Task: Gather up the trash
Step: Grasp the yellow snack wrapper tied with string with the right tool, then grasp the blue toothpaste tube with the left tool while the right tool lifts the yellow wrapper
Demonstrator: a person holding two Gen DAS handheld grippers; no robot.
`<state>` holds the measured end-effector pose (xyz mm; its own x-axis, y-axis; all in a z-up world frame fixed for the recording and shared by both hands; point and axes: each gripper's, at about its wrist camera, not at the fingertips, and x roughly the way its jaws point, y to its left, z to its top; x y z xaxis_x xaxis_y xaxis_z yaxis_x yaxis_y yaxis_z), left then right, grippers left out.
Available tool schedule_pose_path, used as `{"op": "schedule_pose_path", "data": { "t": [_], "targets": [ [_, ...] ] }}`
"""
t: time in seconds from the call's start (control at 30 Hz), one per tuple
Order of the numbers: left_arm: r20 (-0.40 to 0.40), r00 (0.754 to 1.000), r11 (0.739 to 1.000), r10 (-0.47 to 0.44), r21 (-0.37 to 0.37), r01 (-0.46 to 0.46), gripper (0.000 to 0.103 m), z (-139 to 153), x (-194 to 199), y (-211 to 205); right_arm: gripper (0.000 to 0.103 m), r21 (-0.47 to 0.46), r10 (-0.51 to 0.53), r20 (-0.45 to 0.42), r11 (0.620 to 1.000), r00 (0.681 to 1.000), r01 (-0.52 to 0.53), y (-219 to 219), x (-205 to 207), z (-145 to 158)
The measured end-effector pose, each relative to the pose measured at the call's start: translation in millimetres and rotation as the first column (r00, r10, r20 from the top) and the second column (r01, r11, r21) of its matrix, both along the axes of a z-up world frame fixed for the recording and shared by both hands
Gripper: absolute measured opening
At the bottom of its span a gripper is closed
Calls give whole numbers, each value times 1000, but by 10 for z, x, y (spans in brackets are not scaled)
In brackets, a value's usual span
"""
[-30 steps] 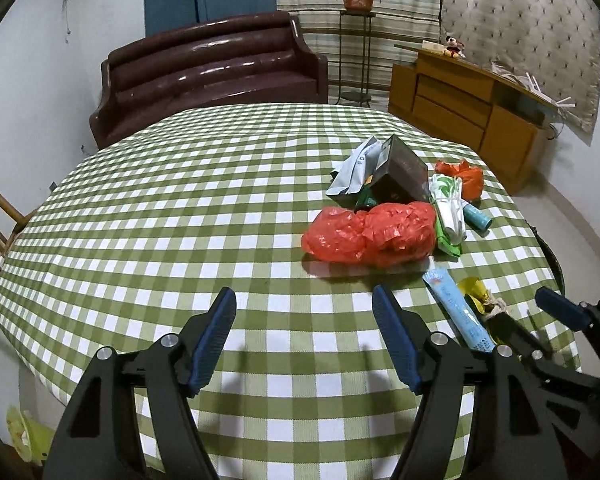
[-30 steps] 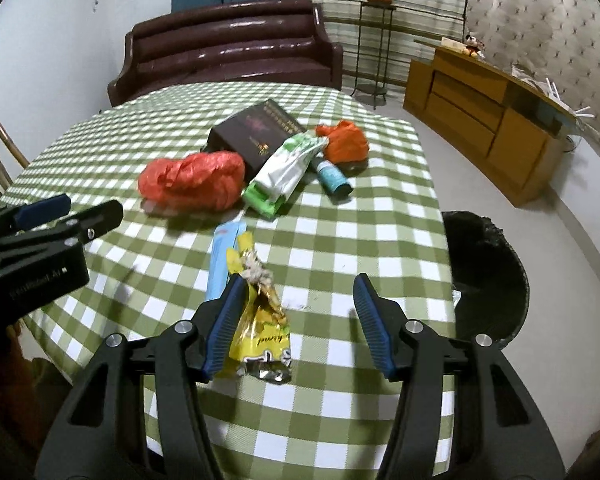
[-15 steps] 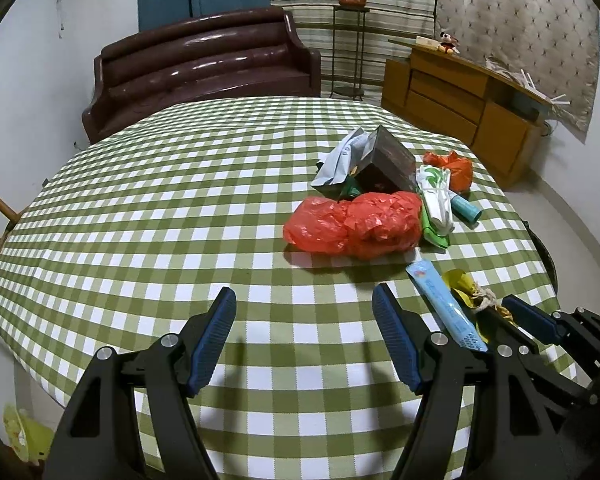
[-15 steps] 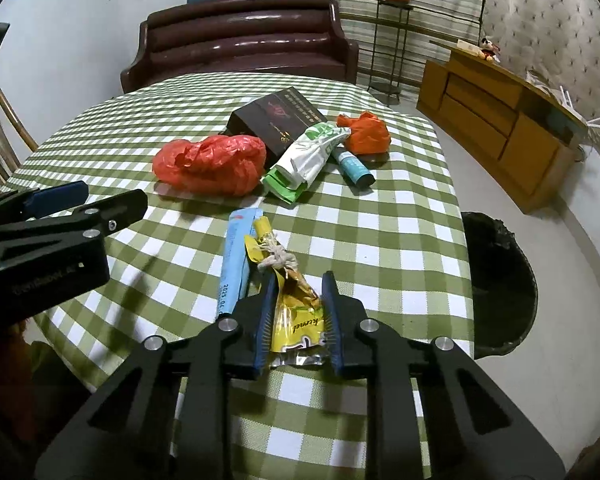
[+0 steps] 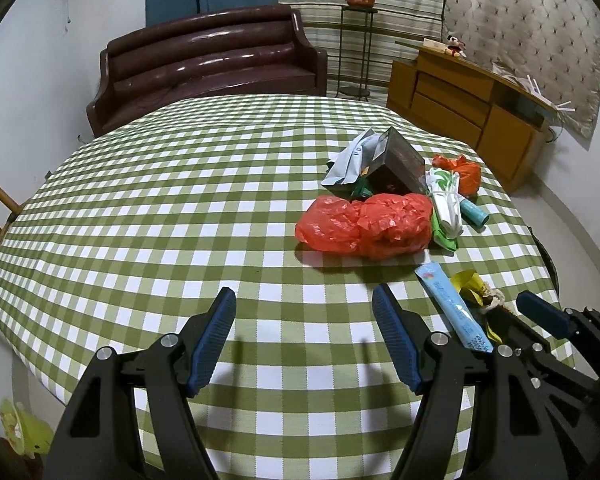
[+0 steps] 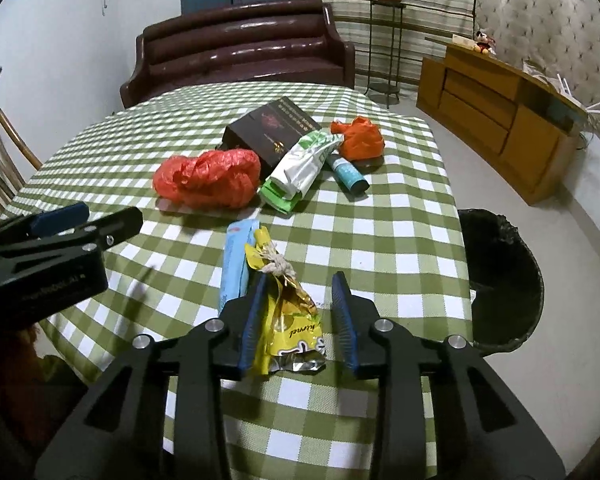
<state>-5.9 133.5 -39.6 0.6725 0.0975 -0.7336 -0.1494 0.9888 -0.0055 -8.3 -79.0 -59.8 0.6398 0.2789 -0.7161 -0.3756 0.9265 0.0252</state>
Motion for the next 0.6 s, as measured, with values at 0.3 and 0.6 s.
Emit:
{"op": "schedule_pose_path", "data": {
  "t": [0.3,0.6],
  "targets": [
    [-1,1000,1000,-7,-7,7,69,11,-21,-19,34,-24,12,-14,1000,1000,-12,37,5,-54],
    [0,1000,1000,1,-12,-1,70,16,-27,-7,39,-17,20,-15,1000,1000,-20,55,-10,-39]
  ]
}}
